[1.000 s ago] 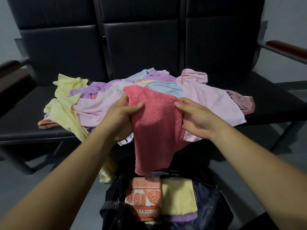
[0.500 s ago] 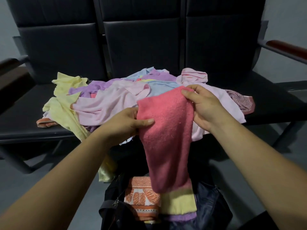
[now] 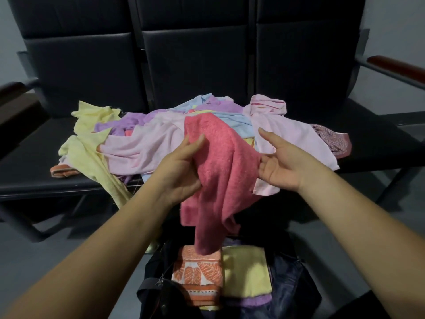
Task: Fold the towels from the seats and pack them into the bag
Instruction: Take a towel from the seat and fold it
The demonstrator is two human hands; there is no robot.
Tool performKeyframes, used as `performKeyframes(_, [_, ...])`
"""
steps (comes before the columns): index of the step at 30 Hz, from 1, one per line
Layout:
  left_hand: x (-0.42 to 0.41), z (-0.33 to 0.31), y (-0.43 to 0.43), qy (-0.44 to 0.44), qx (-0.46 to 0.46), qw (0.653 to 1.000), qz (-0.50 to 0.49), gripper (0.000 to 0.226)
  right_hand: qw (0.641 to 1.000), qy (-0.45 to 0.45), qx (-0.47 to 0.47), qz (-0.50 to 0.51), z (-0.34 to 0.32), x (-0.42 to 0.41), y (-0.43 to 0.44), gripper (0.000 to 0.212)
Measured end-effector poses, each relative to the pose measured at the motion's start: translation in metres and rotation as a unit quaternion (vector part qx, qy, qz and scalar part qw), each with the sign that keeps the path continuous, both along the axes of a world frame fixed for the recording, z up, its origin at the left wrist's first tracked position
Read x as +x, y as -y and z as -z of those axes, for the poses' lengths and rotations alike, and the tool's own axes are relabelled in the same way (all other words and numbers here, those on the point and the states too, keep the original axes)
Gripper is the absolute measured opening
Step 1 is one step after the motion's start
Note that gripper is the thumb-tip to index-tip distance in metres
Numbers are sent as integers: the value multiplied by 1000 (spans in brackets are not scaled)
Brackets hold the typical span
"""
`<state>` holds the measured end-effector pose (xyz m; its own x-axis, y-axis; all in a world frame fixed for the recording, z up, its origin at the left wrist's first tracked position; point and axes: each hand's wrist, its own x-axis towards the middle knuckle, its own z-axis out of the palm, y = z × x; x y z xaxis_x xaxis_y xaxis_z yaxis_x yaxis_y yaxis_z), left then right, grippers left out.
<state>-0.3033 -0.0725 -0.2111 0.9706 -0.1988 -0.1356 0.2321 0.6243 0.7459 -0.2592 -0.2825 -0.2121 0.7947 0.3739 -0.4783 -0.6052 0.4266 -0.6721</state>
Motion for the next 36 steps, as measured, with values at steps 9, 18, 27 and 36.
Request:
performKeyframes(9, [-3, -9, -13, 60, 38, 997, 24, 55, 976, 56, 41, -205, 7, -13, -16, 57])
performKeyframes(18, [-4, -10, -31, 91, 144, 985, 17, 46, 985, 119, 43, -119, 8, -6, -13, 48])
performKeyframes(27, [5, -9, -37, 107, 375, 920, -35, 22, 976, 206, -71, 21, 5, 3, -10, 50])
performKeyframes(36, [8, -8, -37, 138, 324, 930, -106, 17, 973, 209, -7, 100, -5, 9, -1, 30])
